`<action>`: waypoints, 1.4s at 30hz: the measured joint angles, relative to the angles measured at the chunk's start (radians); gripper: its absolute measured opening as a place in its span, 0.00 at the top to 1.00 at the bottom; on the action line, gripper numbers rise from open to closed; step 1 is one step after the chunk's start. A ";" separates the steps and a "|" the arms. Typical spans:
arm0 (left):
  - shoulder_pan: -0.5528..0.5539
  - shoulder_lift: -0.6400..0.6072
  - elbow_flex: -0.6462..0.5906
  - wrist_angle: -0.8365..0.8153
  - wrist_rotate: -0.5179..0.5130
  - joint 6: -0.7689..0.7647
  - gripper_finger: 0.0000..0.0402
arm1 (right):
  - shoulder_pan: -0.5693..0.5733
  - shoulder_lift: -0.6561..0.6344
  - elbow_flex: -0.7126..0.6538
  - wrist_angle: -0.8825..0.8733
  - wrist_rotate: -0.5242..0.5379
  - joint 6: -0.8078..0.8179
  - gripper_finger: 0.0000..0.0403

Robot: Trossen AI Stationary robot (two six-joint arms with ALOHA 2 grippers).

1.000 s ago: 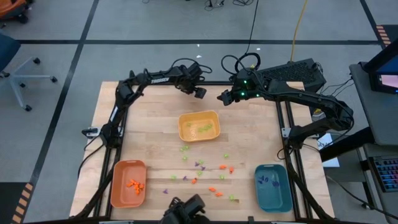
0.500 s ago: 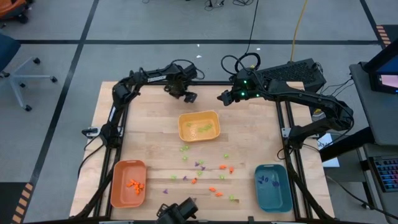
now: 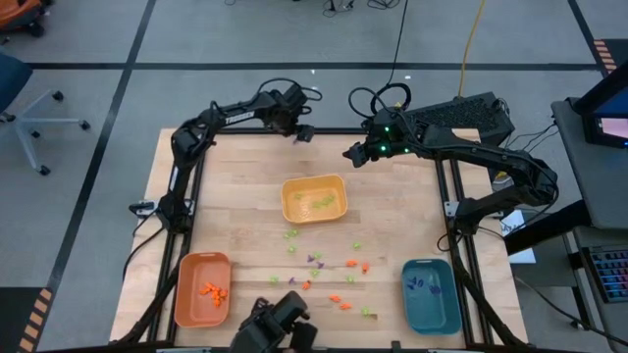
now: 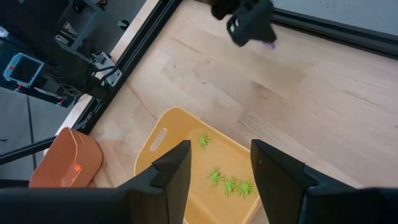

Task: Sort Halloween decoration
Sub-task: Put the violet witch hat toy into the blue bin

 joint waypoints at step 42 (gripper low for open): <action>0.013 0.078 -0.011 -0.136 -0.144 -0.073 0.31 | 0.005 0.000 0.000 -0.002 0.000 0.024 0.61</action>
